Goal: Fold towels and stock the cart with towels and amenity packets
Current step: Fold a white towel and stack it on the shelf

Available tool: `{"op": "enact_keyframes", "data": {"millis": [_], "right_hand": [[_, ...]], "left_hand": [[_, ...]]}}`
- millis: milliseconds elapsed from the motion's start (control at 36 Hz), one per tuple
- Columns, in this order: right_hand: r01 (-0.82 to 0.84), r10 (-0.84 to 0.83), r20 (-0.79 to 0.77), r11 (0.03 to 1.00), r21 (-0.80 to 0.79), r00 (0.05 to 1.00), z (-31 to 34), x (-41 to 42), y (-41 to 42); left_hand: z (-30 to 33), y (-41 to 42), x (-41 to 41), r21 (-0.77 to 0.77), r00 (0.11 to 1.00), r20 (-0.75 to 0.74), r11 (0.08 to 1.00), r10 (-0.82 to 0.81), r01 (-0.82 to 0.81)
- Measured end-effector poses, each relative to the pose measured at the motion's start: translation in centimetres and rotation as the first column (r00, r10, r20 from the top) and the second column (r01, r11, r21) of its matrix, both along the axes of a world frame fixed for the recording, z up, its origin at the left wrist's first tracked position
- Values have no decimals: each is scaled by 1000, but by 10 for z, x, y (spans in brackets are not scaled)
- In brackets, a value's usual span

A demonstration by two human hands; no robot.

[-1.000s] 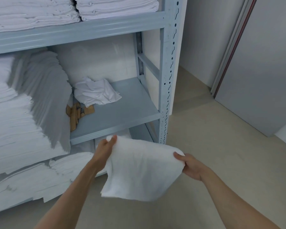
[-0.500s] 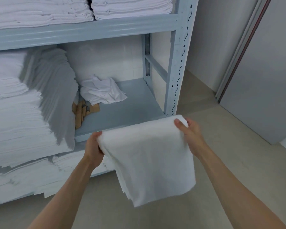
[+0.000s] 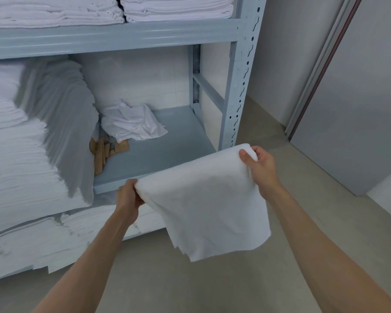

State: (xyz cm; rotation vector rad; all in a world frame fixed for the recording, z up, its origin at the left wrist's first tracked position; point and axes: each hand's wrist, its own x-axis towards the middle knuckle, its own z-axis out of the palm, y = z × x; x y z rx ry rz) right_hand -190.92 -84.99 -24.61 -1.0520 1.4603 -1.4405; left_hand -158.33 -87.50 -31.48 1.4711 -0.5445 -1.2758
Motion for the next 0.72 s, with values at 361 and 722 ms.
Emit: {"op": "enact_keyframes", "data": {"millis": [361, 722], "right_hand": [[-69, 101, 242, 988, -138, 965, 27, 8, 1], [-18, 34, 107, 990, -140, 994, 40, -10, -2]], "left_hand": [[19, -2, 4, -262, 935, 49, 899, -350, 350], [33, 4, 10, -185, 896, -312, 946, -315, 267]]}}
